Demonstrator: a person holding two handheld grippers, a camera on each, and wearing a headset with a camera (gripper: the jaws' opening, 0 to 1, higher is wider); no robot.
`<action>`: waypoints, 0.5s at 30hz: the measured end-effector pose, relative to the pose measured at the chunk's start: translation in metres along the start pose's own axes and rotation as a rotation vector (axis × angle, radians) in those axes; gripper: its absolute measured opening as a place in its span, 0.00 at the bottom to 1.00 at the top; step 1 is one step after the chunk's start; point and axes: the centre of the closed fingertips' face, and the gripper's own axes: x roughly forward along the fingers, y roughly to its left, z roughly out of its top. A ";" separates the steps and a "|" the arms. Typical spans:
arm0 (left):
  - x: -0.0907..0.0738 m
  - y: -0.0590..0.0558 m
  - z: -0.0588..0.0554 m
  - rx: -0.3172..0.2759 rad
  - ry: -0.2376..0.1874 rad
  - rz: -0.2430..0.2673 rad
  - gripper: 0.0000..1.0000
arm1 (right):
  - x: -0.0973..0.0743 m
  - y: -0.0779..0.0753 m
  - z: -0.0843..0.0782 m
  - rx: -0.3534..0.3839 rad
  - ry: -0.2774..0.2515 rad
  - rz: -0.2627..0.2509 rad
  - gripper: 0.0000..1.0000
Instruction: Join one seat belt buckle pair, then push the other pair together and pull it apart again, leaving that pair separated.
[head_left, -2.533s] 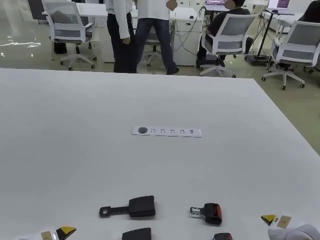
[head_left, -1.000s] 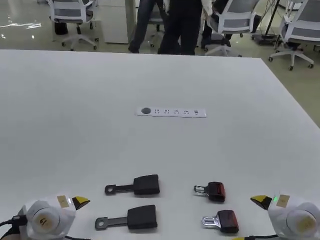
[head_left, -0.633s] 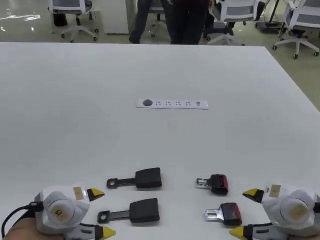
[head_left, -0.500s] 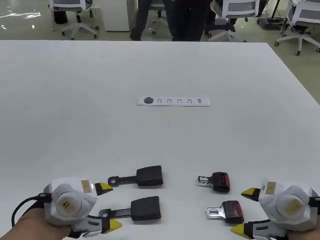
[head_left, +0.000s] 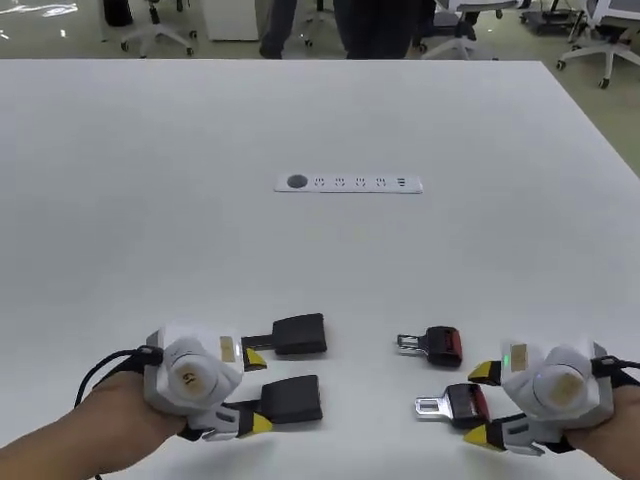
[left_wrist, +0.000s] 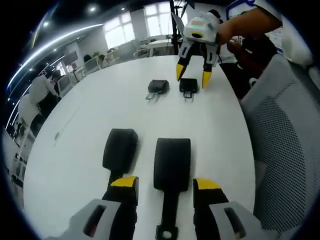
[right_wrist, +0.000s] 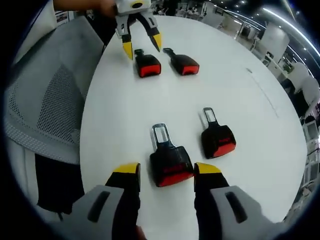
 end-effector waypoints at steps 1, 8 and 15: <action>0.001 0.001 0.000 0.002 -0.001 -0.002 0.44 | 0.000 0.000 -0.001 -0.006 0.004 0.001 0.42; 0.010 0.003 0.002 0.032 0.011 -0.037 0.42 | 0.008 -0.003 -0.008 -0.014 0.020 0.012 0.41; 0.018 -0.006 -0.002 0.060 0.035 -0.102 0.40 | 0.008 -0.004 -0.007 -0.014 0.035 0.042 0.37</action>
